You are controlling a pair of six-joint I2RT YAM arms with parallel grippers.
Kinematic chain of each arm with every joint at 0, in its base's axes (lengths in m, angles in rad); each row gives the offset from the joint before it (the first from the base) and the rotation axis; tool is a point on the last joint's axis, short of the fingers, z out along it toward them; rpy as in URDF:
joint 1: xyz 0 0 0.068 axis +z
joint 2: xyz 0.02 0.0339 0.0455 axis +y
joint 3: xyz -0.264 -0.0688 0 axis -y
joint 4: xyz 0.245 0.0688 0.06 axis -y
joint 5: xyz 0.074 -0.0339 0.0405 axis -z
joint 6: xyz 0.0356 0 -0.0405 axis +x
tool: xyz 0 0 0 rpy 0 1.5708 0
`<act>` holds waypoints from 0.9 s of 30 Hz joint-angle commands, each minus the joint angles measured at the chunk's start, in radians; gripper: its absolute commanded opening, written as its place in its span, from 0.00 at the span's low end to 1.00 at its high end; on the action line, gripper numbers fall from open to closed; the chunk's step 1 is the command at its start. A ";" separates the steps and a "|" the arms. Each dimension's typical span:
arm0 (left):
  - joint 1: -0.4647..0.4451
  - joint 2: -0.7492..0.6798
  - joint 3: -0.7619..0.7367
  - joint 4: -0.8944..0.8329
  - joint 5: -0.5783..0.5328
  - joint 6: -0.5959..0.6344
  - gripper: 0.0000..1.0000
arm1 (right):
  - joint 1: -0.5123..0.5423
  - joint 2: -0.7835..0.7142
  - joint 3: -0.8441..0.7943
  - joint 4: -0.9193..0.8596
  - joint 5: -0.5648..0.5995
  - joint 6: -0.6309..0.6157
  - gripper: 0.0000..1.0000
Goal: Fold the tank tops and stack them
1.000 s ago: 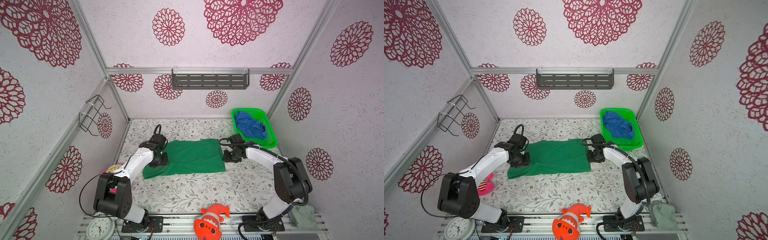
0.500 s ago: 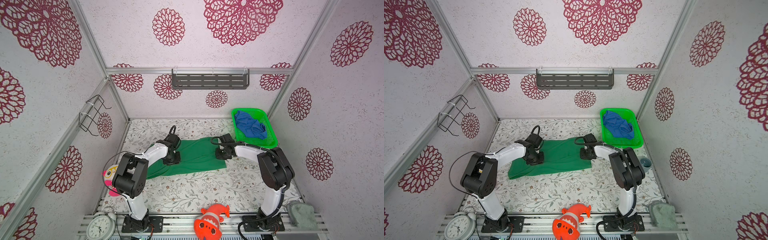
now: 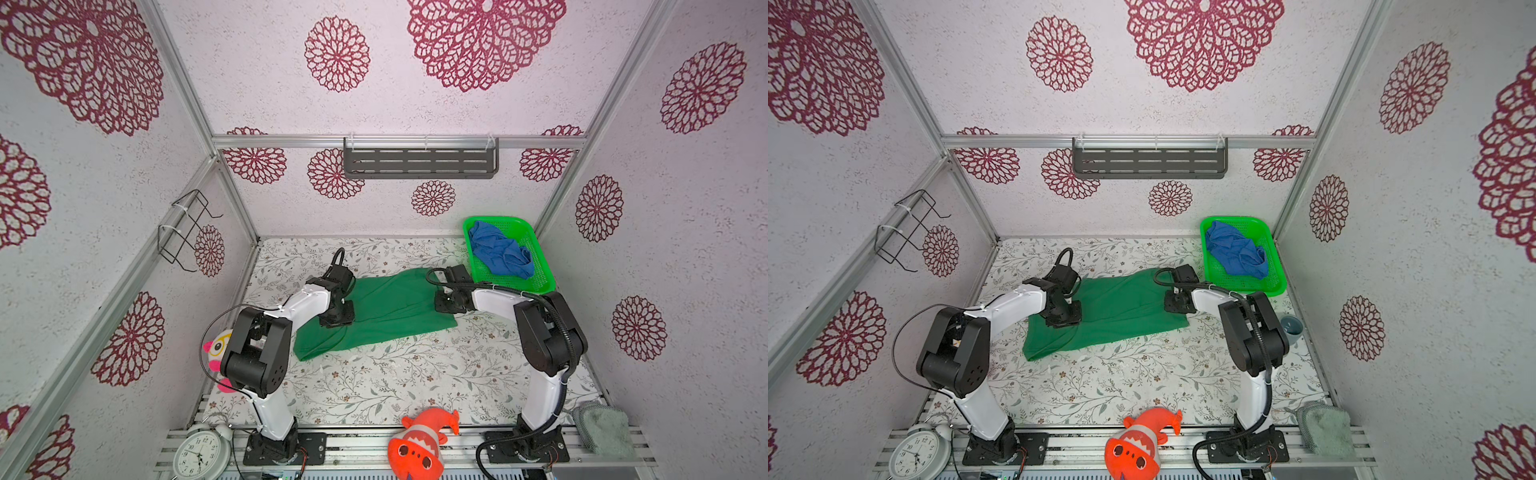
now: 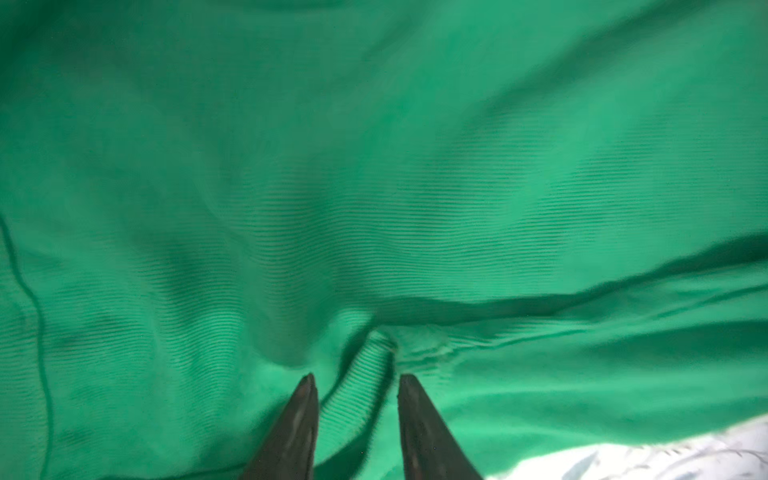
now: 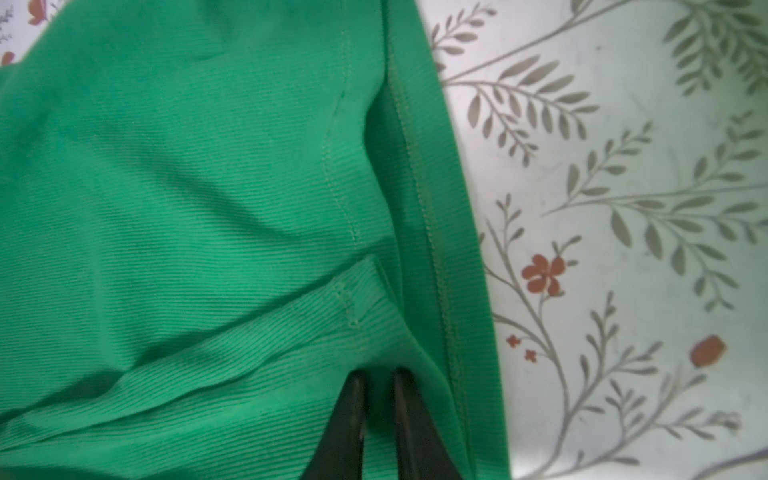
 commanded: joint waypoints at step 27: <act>-0.084 -0.174 0.081 -0.204 0.059 0.094 0.43 | -0.017 -0.458 -0.140 -0.369 -0.029 -0.165 0.33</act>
